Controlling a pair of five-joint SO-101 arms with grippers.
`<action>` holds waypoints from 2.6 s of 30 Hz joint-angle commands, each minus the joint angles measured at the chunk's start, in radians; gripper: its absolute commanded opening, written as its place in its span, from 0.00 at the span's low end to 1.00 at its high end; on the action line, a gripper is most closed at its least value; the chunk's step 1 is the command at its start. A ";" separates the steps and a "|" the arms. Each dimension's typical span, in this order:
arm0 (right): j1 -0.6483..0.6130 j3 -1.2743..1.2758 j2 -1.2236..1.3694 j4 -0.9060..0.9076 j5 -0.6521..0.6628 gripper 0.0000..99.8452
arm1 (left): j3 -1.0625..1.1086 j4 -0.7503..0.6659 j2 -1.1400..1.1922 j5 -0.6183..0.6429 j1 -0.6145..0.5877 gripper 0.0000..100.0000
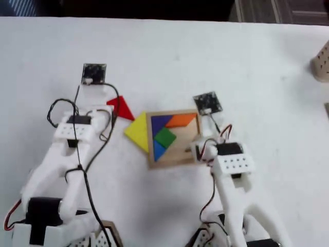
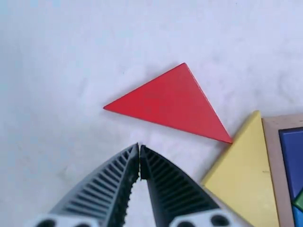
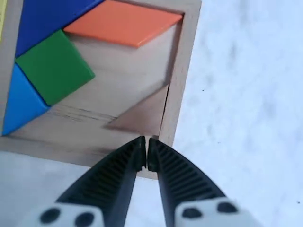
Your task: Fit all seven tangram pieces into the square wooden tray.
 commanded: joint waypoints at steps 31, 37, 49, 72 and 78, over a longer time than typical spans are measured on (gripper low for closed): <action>-0.096 0.014 0.067 -0.114 0.015 0.02 | -0.055 -0.021 -0.002 -0.009 -0.005 0.02; -0.084 -0.084 0.200 -0.097 0.011 0.02 | -0.055 -0.021 -0.002 -0.009 -0.005 0.02; -0.087 -0.219 0.349 -0.203 0.008 0.02 | -0.055 -0.021 -0.001 -0.009 -0.004 0.02; -0.070 -0.404 0.360 -0.082 -0.037 0.02 | -0.058 -0.028 0.002 -0.014 -0.004 0.02; 0.030 -0.327 0.364 -0.199 -0.029 0.02 | -0.058 -0.028 0.002 -0.014 -0.004 0.02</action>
